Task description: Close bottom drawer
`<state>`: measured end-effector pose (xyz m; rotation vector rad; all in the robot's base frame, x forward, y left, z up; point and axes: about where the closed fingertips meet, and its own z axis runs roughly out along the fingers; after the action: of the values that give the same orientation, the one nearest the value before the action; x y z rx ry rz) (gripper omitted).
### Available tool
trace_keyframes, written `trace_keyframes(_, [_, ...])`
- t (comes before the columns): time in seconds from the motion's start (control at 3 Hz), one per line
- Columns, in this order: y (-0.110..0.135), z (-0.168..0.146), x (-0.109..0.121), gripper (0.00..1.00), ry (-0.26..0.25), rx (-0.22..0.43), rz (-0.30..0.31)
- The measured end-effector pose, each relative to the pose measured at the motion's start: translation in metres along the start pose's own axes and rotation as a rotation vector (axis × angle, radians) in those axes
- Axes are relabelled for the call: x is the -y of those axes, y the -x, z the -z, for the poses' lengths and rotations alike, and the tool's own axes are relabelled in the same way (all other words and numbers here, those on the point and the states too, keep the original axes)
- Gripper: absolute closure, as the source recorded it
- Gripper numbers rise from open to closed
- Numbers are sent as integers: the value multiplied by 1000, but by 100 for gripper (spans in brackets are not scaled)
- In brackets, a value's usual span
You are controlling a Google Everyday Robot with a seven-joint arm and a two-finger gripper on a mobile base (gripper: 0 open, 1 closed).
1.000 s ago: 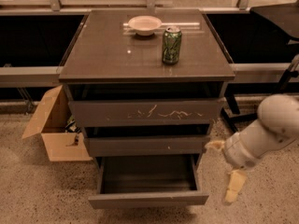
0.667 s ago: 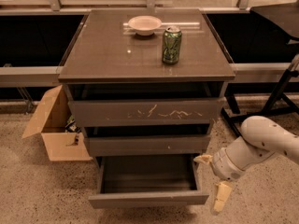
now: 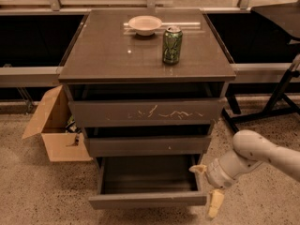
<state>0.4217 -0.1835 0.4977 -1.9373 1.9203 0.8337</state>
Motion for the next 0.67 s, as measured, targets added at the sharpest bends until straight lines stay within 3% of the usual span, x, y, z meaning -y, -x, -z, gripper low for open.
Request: trace_keyframes(0.67, [-68, -132, 29, 0, 150, 77, 20])
